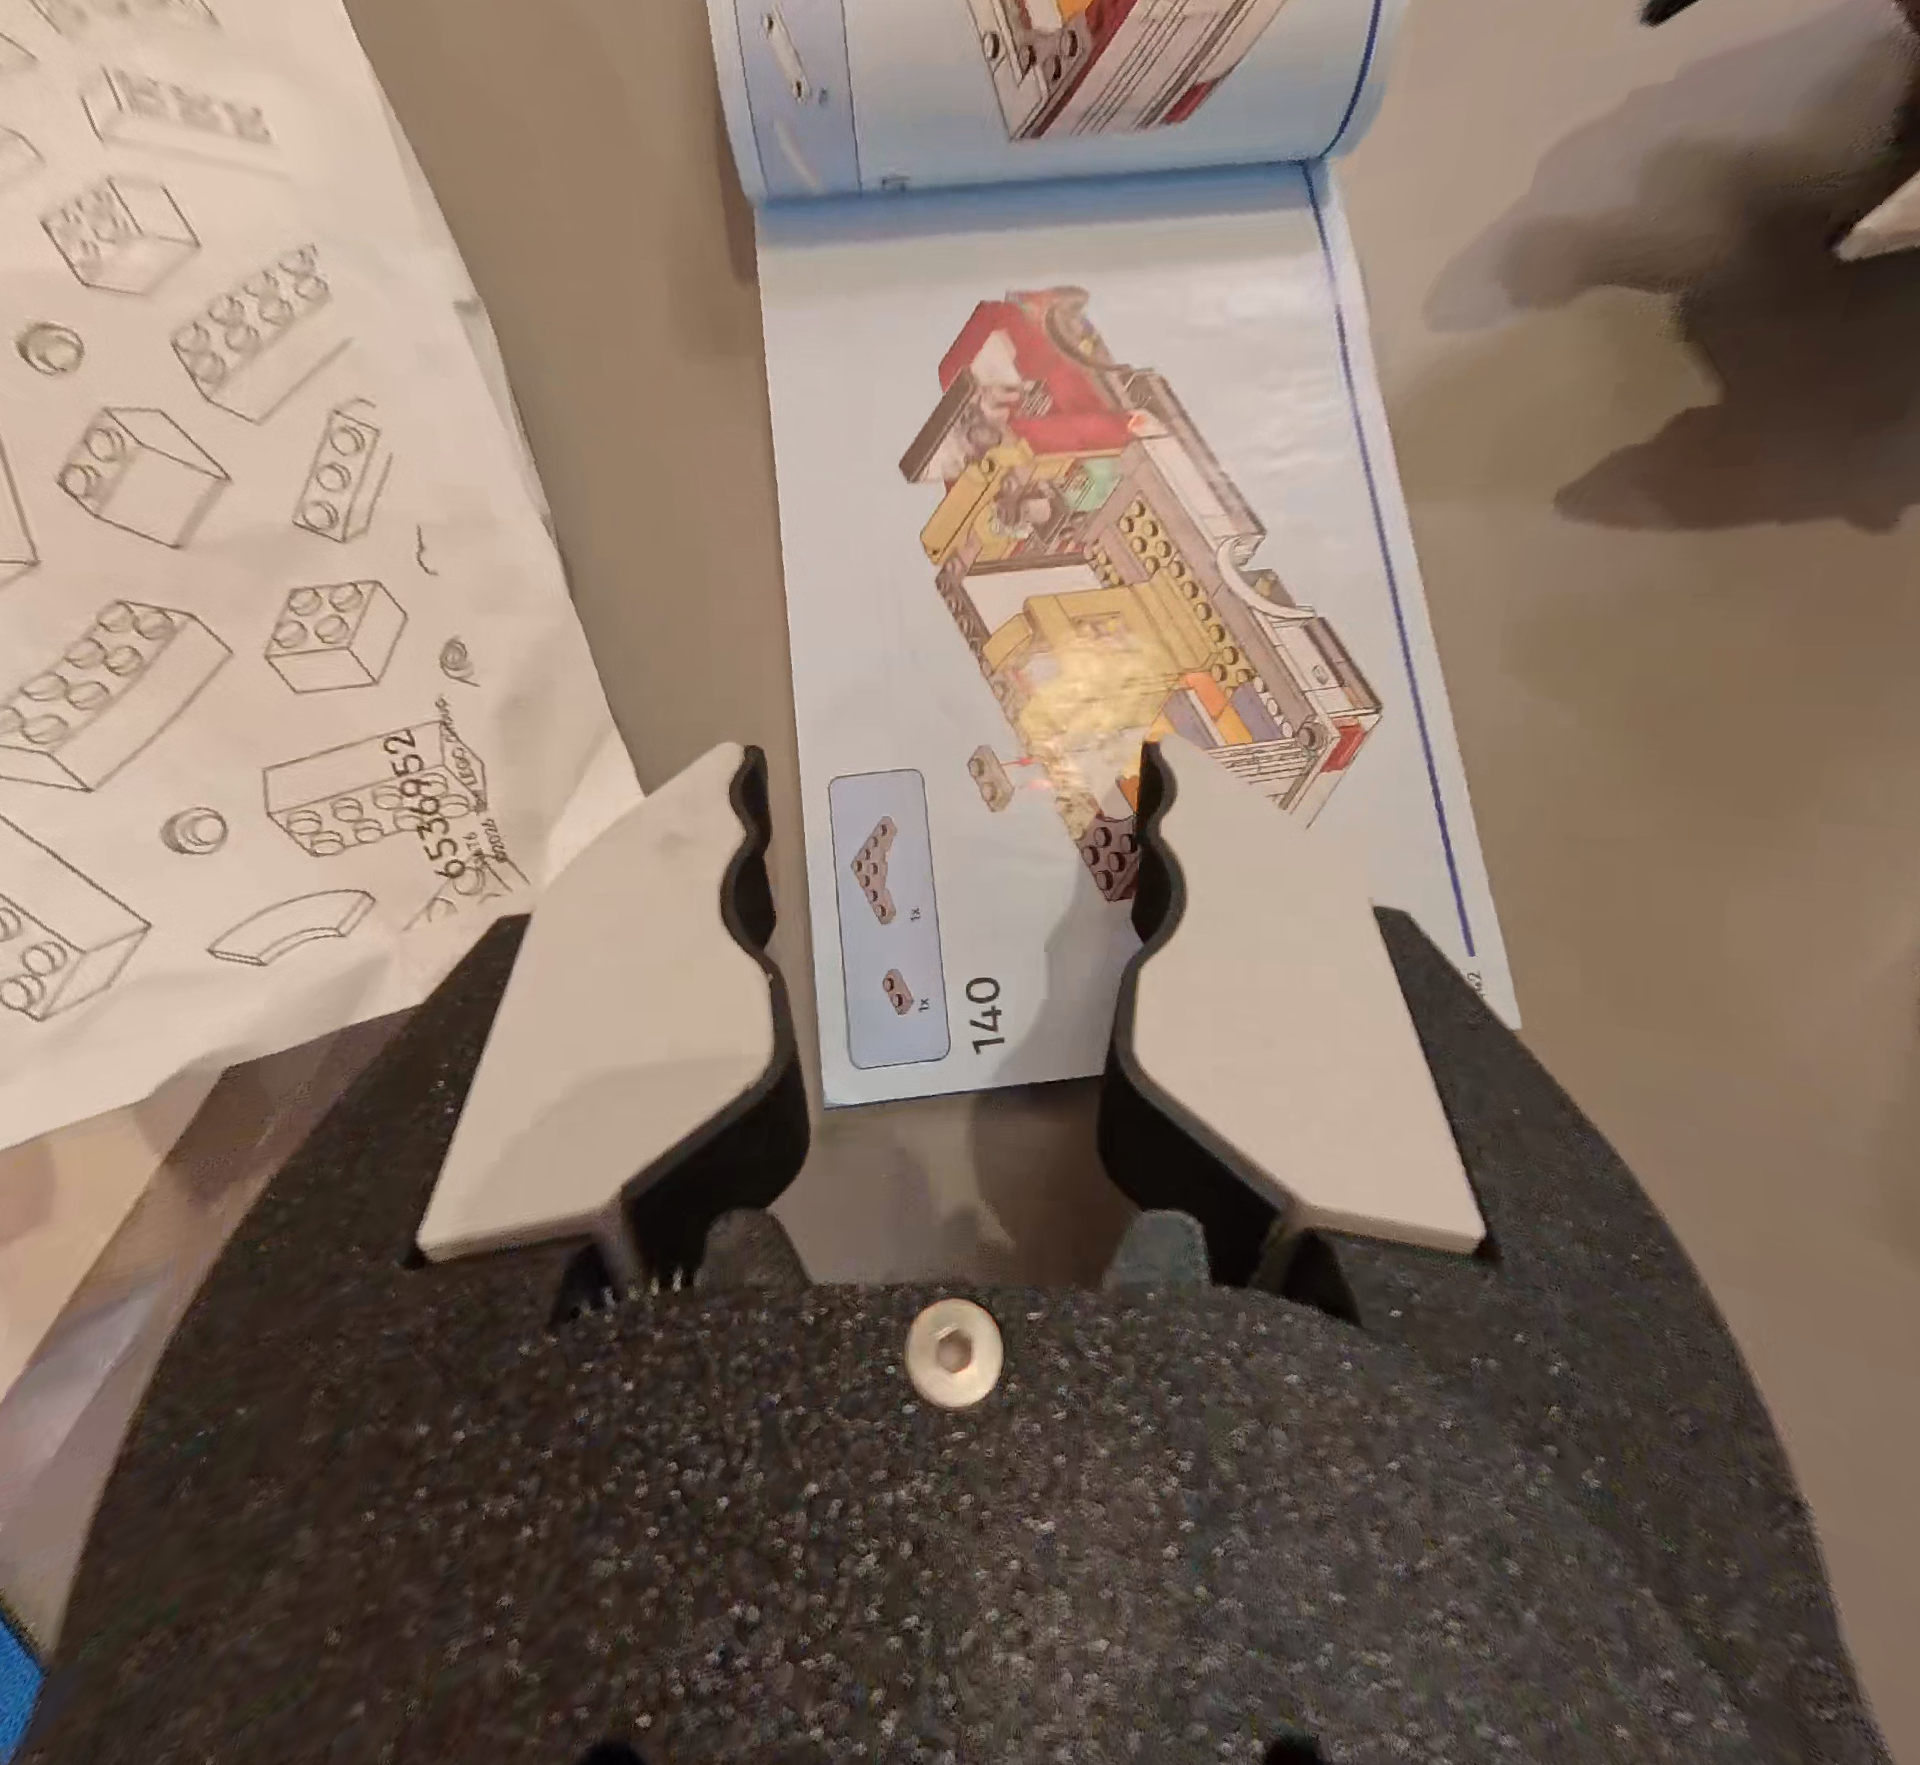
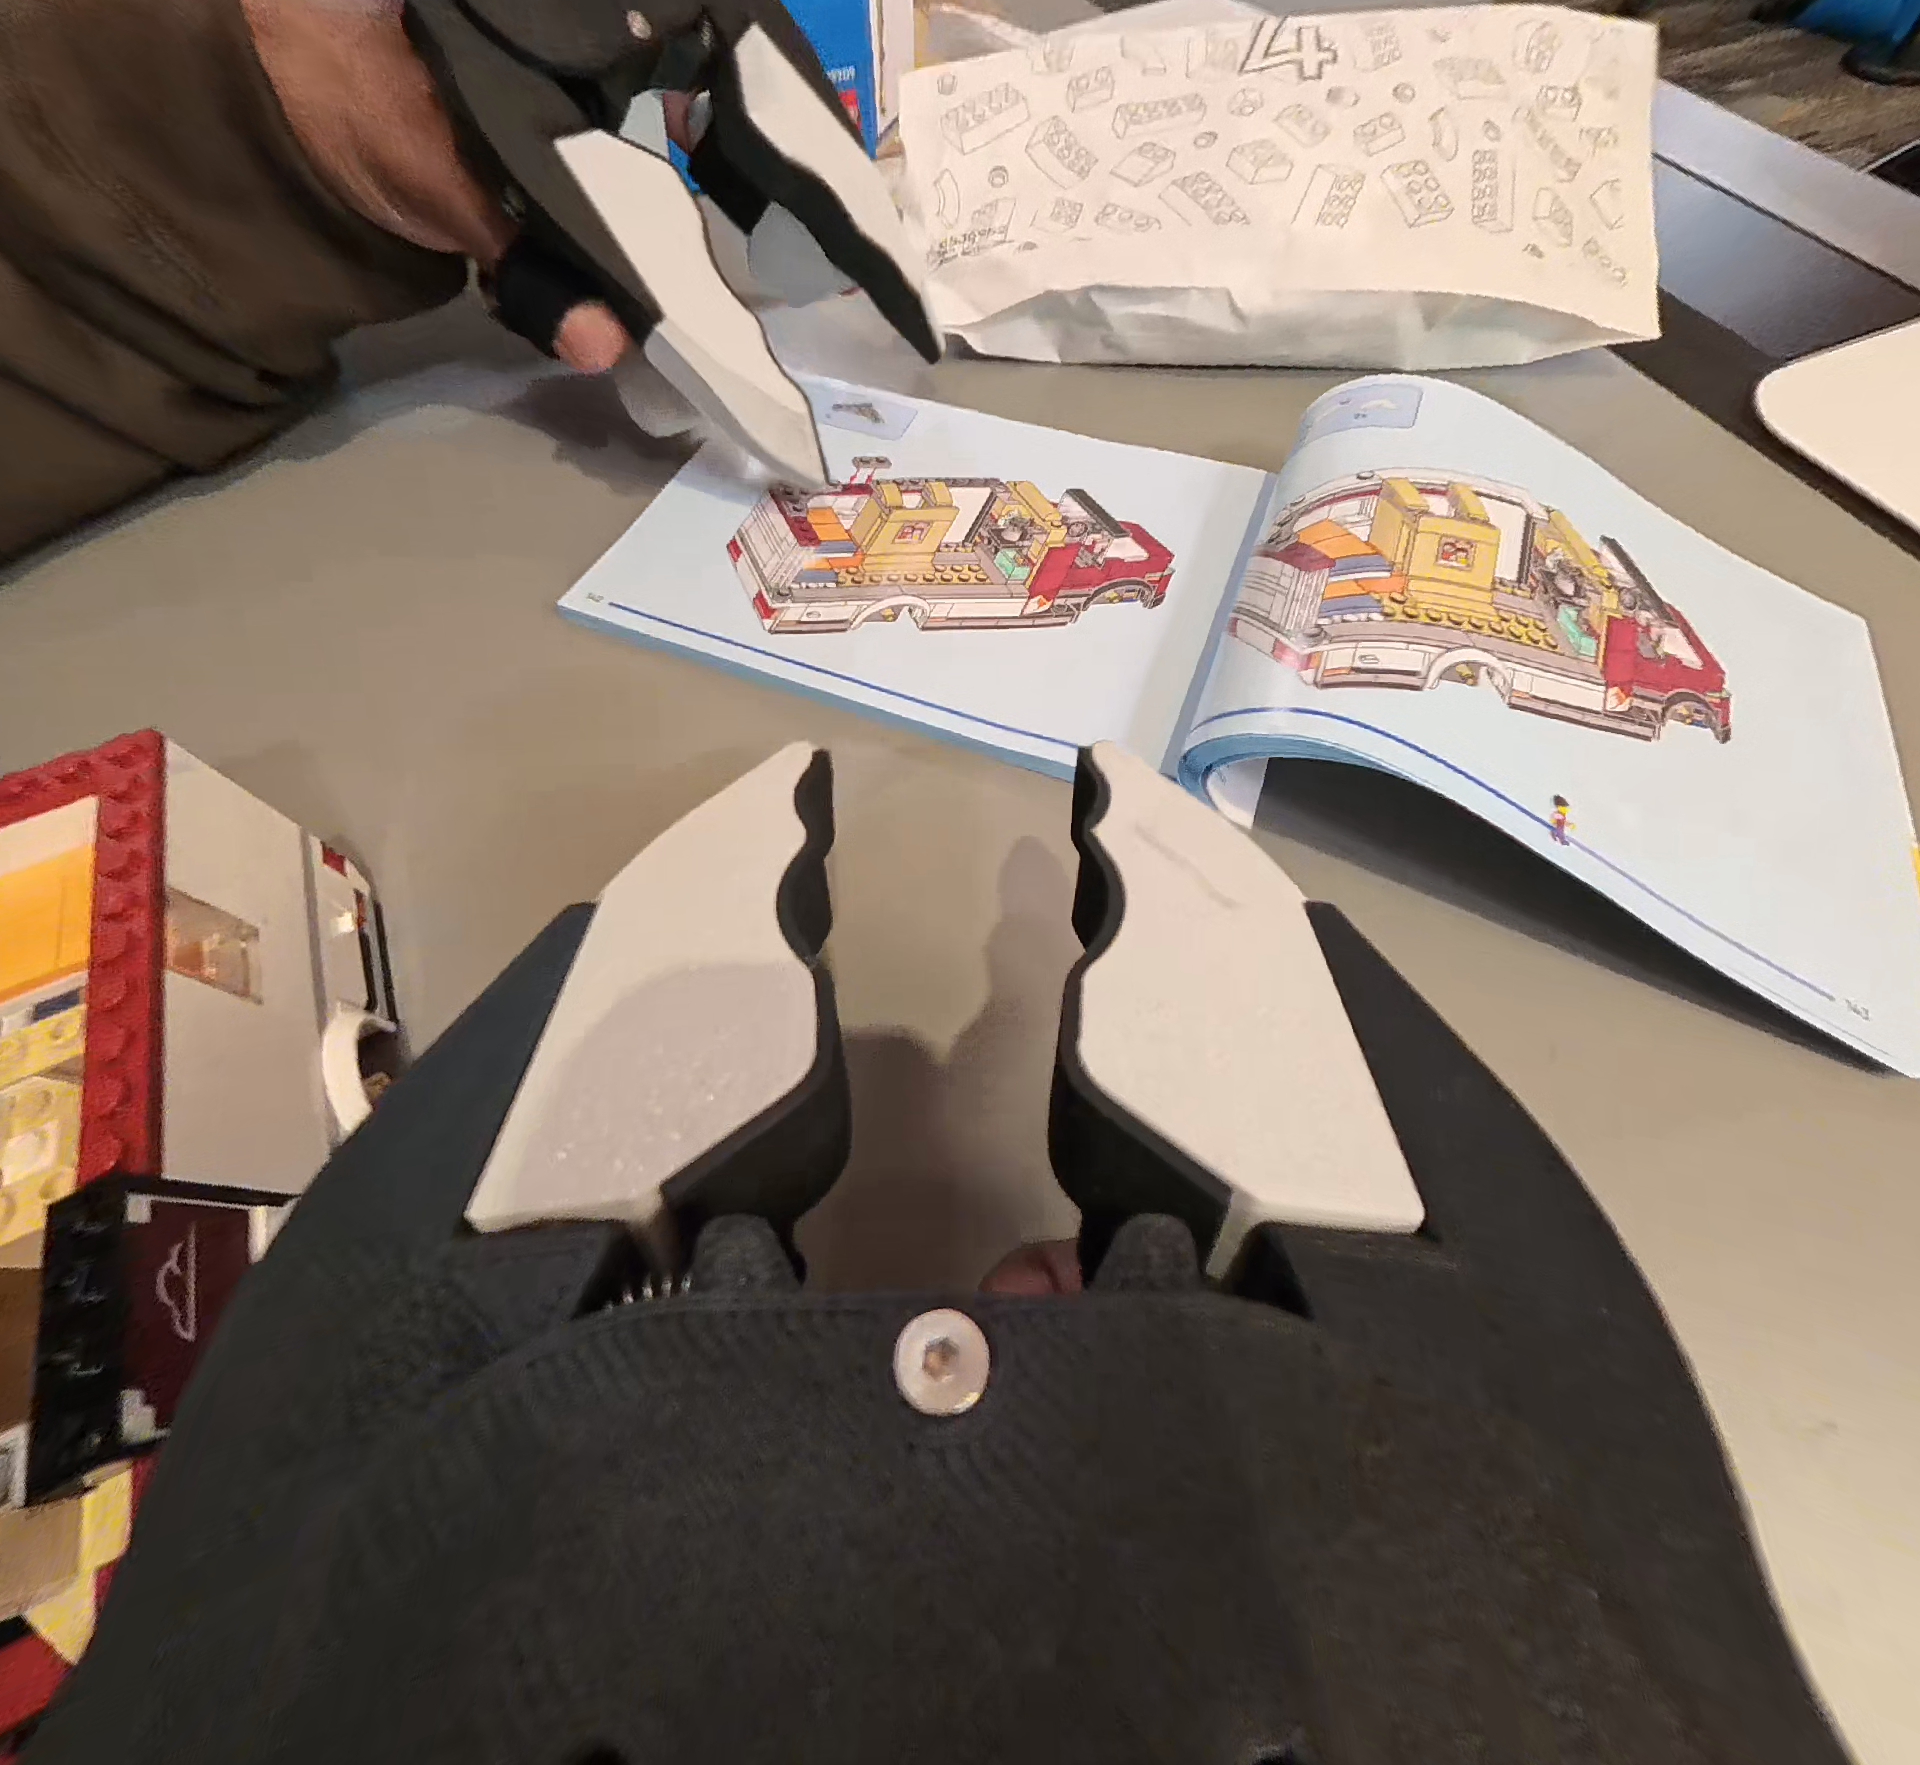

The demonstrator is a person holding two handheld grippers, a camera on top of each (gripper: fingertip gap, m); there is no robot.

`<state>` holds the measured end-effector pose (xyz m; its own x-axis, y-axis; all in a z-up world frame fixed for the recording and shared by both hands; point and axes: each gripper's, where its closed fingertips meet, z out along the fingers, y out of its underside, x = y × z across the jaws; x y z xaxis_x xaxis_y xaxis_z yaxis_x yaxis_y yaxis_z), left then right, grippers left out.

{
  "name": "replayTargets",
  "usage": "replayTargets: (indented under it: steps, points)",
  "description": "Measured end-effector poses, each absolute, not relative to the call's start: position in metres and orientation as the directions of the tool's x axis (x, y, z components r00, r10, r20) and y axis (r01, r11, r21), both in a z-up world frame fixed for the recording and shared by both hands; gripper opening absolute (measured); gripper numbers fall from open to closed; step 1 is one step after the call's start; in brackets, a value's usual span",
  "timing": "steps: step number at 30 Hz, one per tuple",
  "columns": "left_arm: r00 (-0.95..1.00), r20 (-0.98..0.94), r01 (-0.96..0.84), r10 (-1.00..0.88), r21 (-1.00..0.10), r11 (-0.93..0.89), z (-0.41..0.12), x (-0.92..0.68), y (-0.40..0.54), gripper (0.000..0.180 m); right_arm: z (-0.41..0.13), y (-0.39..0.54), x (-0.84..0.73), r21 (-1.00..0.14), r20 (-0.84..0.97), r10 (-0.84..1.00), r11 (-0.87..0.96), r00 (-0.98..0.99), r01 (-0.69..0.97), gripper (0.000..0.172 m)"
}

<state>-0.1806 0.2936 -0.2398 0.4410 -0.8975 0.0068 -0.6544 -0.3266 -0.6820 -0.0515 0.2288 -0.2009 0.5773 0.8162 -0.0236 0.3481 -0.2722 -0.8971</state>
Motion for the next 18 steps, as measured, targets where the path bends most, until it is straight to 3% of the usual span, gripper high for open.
replayTargets:
  steps: [18]
  points:
    - [0.597, 0.003, -0.634, -0.802, -0.611, -0.474, -0.2455, -0.1855, 0.2964, 0.069, -0.2021, 0.2313, -0.0497, -0.892, -0.084, 0.811, -0.321, 0.579, 0.319, 0.045]
